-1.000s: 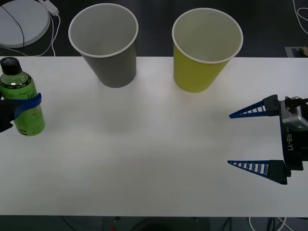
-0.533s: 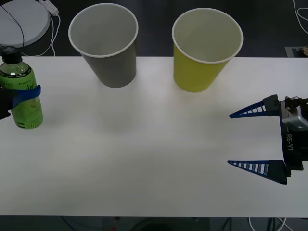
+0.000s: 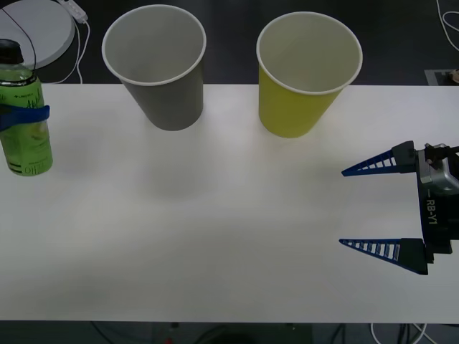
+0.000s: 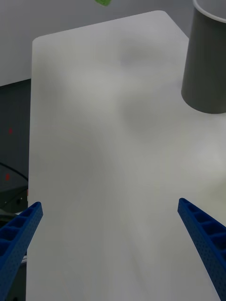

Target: Put the can into the green bin and the plastic bottle into the gray bin

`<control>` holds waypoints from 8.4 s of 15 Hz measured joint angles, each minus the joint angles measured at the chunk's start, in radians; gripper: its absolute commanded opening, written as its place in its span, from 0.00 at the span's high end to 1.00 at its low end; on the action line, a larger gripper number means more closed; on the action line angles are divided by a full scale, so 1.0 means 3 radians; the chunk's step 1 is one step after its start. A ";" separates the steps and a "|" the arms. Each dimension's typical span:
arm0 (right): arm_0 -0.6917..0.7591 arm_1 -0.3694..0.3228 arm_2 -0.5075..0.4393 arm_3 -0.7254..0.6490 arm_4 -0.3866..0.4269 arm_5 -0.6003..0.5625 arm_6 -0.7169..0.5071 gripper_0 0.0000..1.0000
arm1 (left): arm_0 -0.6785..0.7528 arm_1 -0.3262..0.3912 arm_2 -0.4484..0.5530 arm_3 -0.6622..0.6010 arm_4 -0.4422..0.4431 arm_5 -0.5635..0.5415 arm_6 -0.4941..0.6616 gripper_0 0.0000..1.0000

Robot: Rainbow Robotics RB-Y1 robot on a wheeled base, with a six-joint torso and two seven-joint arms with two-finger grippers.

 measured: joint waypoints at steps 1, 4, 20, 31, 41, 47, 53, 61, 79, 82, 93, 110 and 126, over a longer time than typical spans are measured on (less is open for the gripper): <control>0.0000 0.0000 0.0000 0.0000 0.0000 0.0000 0.0000 0.00 | -0.0131 0.0073 -0.0001 0.0061 0.0044 -0.0178 0.0000 1.00; 0.0000 0.0000 0.0000 0.0000 0.0000 0.0000 0.0000 0.00 | -0.0451 0.0173 -0.0028 0.0226 0.0093 -0.0496 -0.0005 1.00; 0.0000 0.0000 0.0000 0.0000 0.0000 0.0000 0.0000 0.00 | -0.2410 0.0302 -0.1170 0.1159 0.0087 -0.1192 -0.0243 1.00; 0.0000 0.0000 0.0000 0.0000 0.0000 0.0000 0.0000 0.00 | -0.3825 -0.0062 -0.2219 0.1977 -0.0007 -0.1442 -0.0287 1.00; 0.0000 0.0000 0.0000 0.0000 0.0000 0.0000 0.0000 0.00 | -0.4581 -0.0510 -0.2719 0.2753 -0.0099 -0.1468 -0.0448 1.00; 0.0000 0.0000 0.0000 0.0000 0.0000 0.0000 0.0000 0.00 | -0.5089 -0.0861 -0.2993 0.3349 -0.0204 -0.1466 -0.0563 1.00; 0.0000 0.0000 0.0000 0.0000 0.0000 0.0000 0.0000 0.00 | -0.5152 -0.1162 -0.2993 0.3437 -0.0556 -0.1341 -0.0524 1.00; 0.0000 0.0000 0.0000 0.0000 0.0000 0.0000 0.0000 0.00 | -0.5148 -0.1263 -0.2993 0.3547 -0.0509 -0.1248 -0.0517 0.32; 0.0000 0.0000 0.0000 0.0000 0.0000 0.0000 0.0000 0.00 | -0.5137 -0.1247 -0.2993 0.3555 -0.0464 -0.1259 -0.0579 0.00; 0.0000 0.0000 0.0000 0.0000 0.0000 0.0000 0.0000 0.00 | -0.5086 -0.1179 -0.2993 0.3492 -0.0422 -0.1296 -0.0608 0.00; 0.0000 0.0000 0.0000 0.0000 0.0000 0.0000 0.0000 0.00 | -0.4271 -0.0578 -0.2678 0.2346 -0.0182 -0.1220 -0.0431 0.00; 0.0000 0.0000 0.0000 0.0000 0.0000 0.0000 0.0000 0.00 | -0.2093 0.0119 -0.1743 0.0542 0.0224 -0.0312 -0.0486 0.00; 0.0000 0.0000 0.0000 0.0000 0.0000 0.0000 0.0000 0.00 | -0.0456 0.0308 -0.0882 0.0048 0.1643 -0.0191 -0.2415 0.00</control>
